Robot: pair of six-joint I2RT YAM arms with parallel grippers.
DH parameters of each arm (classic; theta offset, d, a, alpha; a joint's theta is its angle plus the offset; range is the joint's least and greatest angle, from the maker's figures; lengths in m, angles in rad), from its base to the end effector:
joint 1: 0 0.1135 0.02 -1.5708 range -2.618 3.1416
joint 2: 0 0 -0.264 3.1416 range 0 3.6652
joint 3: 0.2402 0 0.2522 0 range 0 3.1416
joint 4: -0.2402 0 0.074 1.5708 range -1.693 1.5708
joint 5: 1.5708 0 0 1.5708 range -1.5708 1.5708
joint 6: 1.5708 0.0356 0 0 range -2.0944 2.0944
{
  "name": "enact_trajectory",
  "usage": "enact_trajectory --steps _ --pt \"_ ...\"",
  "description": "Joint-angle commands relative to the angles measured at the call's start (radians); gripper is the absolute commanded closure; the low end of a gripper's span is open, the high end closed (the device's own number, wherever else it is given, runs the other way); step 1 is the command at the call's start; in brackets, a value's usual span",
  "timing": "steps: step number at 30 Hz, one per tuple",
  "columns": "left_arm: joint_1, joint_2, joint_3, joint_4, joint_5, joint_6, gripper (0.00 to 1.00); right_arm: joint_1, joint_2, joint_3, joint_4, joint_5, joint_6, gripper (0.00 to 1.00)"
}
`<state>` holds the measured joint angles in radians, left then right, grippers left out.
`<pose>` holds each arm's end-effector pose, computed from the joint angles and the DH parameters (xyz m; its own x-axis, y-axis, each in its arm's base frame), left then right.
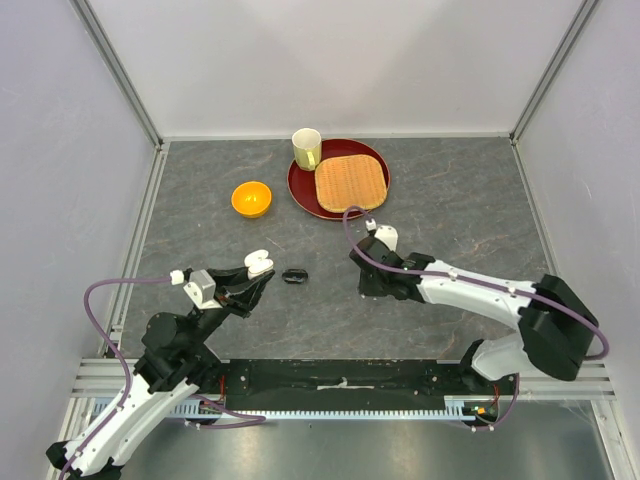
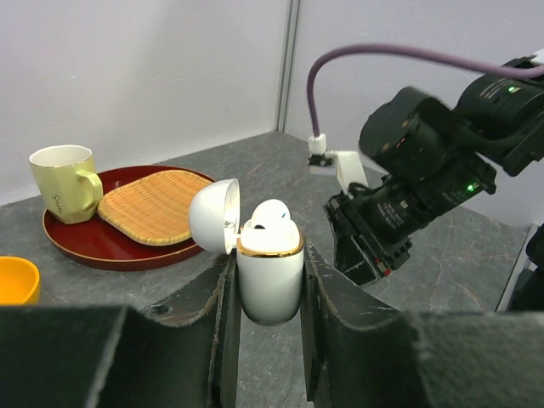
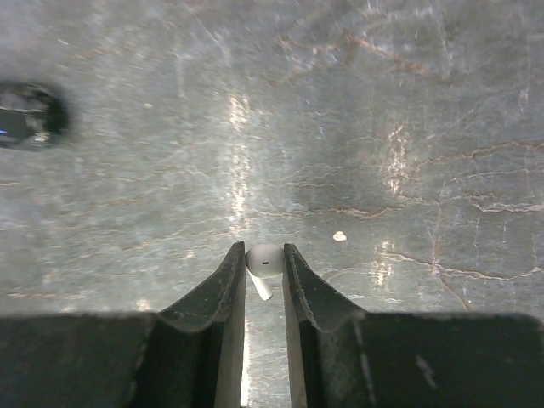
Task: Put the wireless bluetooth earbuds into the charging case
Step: Pick up the earbud from the center of the board, then place the earbud in the charging case.
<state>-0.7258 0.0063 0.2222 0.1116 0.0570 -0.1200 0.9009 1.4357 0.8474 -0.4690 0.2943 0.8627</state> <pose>0.0631 -0.0587 0.2615 0.1547 -0.2971 -0.9422 0.7268 0.6803 -0.0951 0.1786 0.2088 0.1949 -0.8544 0.0921 -0.5114 -0.0195 0.9778 0.2088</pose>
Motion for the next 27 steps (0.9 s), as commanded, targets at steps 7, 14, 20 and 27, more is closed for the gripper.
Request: enact_trajectory --steps 7,14,20,27 --pt "0.003 -0.012 -0.023 0.128 0.015 -0.066 0.98 0.055 -0.341 -0.093 0.252 0.195 -0.024 1.0" --pt "0.002 0.093 -0.032 0.229 0.055 -0.082 0.98 0.18 -0.489 -0.177 0.59 0.313 -0.125 1.0" --pt "0.002 0.15 -0.037 0.302 0.084 -0.092 0.98 0.302 -0.529 -0.186 0.803 0.411 -0.24 1.0" --pt "0.003 0.21 -0.038 0.364 0.132 -0.101 0.98 0.398 -0.523 -0.199 1.068 0.425 -0.364 1.0"
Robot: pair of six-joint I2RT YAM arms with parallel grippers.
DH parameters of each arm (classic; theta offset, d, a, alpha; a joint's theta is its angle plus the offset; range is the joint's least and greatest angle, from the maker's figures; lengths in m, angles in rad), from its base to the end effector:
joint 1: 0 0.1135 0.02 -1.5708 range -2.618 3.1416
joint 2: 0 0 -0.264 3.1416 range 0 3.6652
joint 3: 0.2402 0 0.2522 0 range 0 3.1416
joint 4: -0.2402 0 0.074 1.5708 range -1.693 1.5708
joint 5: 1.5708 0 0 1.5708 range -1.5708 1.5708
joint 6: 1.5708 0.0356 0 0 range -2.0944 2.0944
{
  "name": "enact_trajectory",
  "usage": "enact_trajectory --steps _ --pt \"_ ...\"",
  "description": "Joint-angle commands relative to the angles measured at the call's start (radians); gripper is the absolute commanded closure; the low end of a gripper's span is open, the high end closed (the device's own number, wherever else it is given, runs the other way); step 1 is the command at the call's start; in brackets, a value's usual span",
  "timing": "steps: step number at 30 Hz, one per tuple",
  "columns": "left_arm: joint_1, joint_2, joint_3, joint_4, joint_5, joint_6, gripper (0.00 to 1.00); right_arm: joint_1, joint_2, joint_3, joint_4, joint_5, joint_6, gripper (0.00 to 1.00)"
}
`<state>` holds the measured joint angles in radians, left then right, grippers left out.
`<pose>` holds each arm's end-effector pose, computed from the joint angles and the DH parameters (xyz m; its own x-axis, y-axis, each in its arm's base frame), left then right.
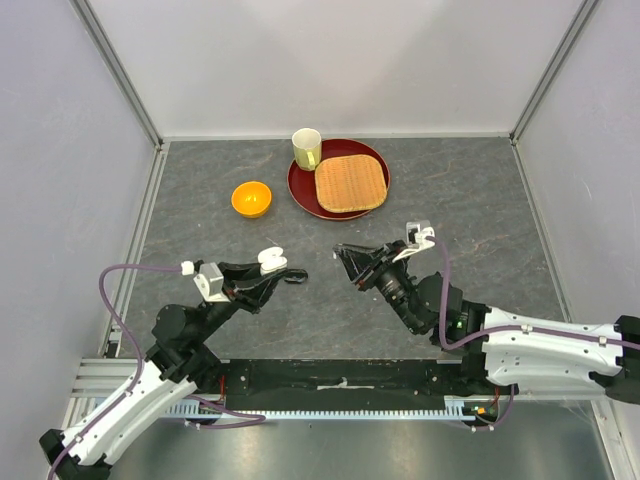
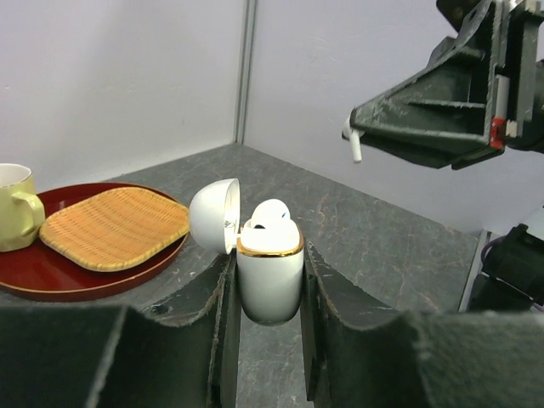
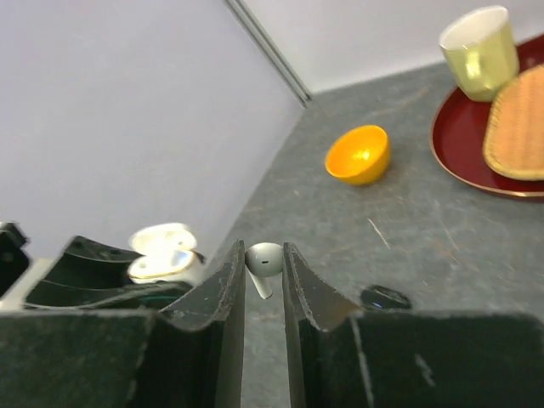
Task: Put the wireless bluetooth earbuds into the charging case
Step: Place the earbud in the charging case.
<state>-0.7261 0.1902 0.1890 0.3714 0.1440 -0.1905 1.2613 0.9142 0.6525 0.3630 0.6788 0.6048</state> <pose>0.0771 -0.0753 0.2626 0.1223 -0.3592 -0.9252 0.7947 0.5939 -0.1255 0.0859 0.1953 0.3275 -0.2880 0.5523 -0.7823 -0.4708 0.6297 0.6179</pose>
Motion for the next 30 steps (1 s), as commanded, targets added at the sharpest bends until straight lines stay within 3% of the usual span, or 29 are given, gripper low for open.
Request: enact_trajectory --steps 1,12,30 --pt "0.004 0.031 -0.006 0.112 0.048 -0.03 0.98 0.055 0.006 0.001 0.258 0.038 -0.121 1.0" --pt "0.002 0.083 -0.028 0.201 0.144 -0.007 0.98 0.115 0.144 0.07 0.442 -0.039 -0.188 1.0" --pt "0.002 0.155 -0.036 0.316 0.203 -0.01 0.98 0.133 0.261 0.131 0.476 -0.139 -0.146 1.0"
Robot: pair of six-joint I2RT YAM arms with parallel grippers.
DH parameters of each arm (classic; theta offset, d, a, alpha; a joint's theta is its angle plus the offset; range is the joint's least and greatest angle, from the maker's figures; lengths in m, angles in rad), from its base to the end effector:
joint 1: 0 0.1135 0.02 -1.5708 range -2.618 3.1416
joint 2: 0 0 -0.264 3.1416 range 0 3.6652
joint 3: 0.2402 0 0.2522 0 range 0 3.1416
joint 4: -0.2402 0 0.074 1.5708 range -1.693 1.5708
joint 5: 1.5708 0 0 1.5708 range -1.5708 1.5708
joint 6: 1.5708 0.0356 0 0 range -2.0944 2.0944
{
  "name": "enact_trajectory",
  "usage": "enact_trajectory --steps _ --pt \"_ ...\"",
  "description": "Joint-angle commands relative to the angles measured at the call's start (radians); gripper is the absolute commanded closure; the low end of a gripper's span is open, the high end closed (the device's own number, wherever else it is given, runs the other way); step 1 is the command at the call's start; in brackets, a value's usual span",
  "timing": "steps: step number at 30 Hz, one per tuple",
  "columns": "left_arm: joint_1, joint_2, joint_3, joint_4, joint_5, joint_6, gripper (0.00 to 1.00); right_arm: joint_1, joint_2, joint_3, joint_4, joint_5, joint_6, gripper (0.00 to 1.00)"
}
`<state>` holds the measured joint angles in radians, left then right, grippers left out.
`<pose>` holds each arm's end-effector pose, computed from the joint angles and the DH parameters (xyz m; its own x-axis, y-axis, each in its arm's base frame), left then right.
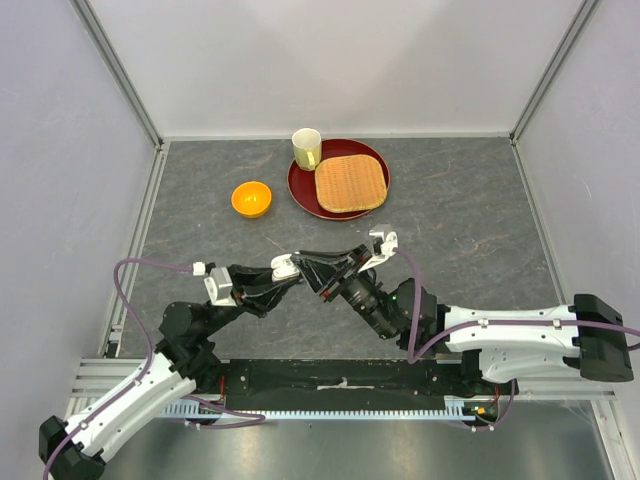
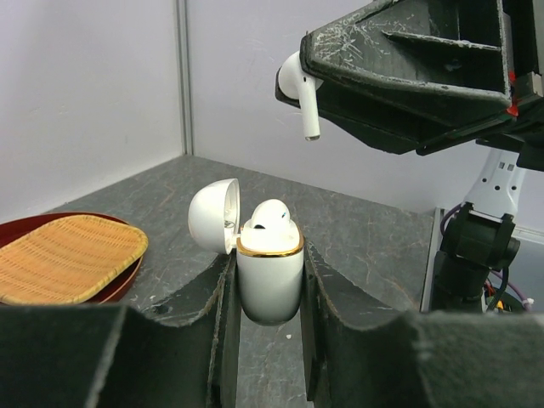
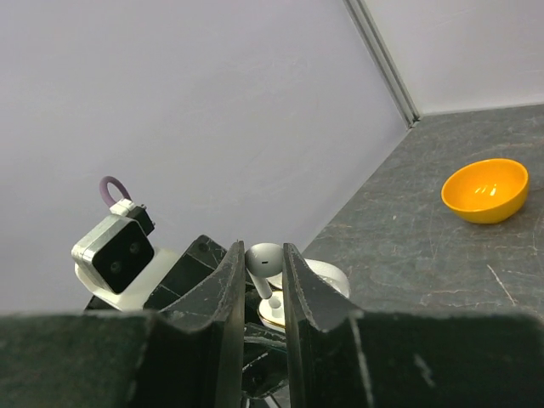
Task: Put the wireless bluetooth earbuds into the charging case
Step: Place the earbud in the charging case.
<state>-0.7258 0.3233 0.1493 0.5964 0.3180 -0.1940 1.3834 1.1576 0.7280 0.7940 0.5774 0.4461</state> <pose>0.0821 -0.0878 0.2583 0.1382 -0.3675 -0.9197 0.8871 0.4589 -0.0501 0.0673 0.2505 0.3448 -0.2543 0.5994 -0.7590 -0.6856 0.4418 0.5786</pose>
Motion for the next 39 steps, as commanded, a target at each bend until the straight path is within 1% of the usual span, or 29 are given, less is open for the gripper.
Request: enact_trajectory --steps 1,25,39 --pt "0.002 0.029 0.006 0.094 0.029 -0.007 0.98 0.012 0.025 0.059 0.044 -0.042 0.011 1.0" --pt "0.002 0.029 0.012 0.125 0.032 -0.042 0.98 0.019 0.126 0.09 0.031 -0.037 0.016 1.0" --pt "0.002 0.026 0.012 0.143 0.017 -0.061 0.98 0.02 0.14 0.076 0.004 -0.022 0.02 1.0"
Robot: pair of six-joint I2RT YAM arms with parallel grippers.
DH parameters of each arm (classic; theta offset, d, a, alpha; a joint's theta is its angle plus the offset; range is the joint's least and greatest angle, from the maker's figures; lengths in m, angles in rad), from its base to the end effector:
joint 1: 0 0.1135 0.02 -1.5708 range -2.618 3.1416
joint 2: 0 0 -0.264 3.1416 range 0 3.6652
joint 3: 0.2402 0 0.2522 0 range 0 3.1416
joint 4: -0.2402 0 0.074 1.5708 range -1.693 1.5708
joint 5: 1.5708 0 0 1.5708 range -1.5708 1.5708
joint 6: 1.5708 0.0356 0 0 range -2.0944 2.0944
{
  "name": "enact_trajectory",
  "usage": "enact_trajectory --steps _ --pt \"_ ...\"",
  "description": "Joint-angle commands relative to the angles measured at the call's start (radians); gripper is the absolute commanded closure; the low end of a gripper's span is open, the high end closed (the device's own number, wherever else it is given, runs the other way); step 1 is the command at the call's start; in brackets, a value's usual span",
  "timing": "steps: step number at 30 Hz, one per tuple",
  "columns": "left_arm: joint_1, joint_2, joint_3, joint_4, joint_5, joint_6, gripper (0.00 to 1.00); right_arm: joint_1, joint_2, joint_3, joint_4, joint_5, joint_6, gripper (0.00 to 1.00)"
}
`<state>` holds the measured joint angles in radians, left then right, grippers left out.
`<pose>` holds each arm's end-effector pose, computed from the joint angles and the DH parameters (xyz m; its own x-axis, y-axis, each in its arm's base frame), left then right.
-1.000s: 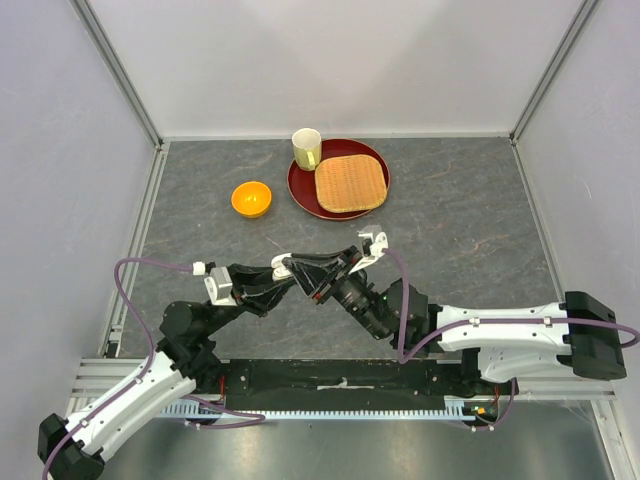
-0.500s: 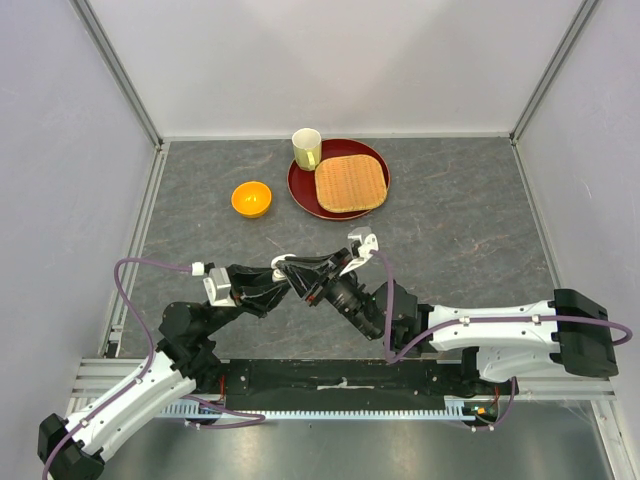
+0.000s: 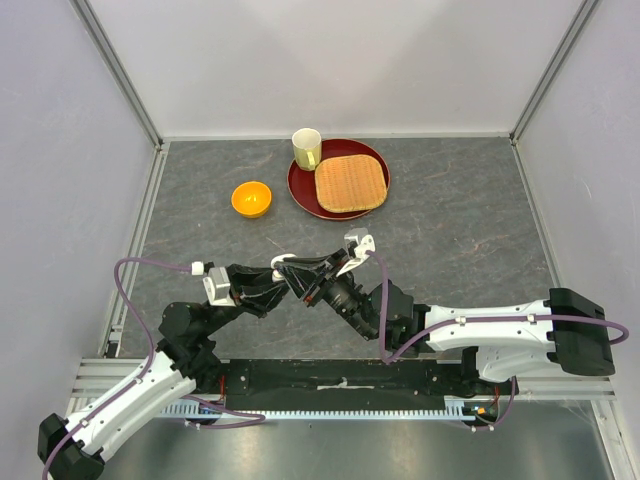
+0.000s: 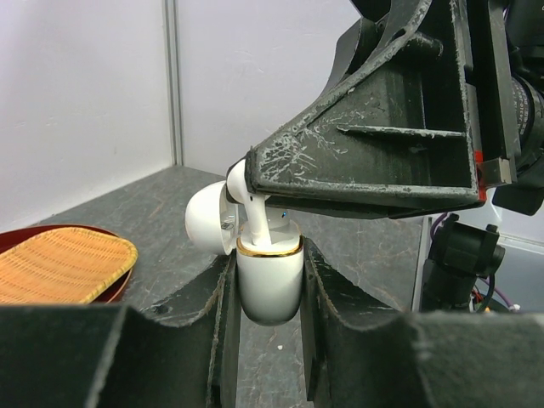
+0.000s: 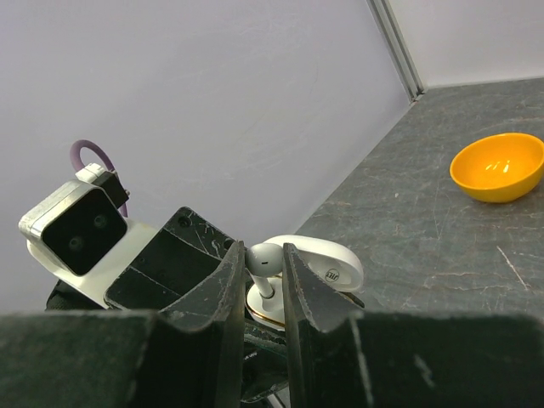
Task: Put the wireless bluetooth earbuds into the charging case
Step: Place the earbud in the charging case.
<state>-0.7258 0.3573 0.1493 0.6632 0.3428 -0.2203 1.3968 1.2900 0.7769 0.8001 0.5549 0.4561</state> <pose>0.0828 -0.0895 0.2612 0.1350 -0.3949 -0.9088 0.9022 0.4281 -0.0521 0.0686 0.2821 0.3287 -0.2862 0.5343 -0.7954 -0.6946 0.4561 0.5563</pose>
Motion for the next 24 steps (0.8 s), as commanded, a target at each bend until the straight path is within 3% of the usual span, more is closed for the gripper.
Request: enact_trajectory --steps 1,24 --pt "0.002 -0.011 0.01 0.079 -0.014 -0.036 0.98 0.005 0.005 0.021 -0.006 -0.001 0.012 1.0" --pt "0.003 -0.038 0.003 0.082 -0.068 -0.04 0.98 0.027 -0.034 0.03 -0.176 0.007 0.009 1.0"
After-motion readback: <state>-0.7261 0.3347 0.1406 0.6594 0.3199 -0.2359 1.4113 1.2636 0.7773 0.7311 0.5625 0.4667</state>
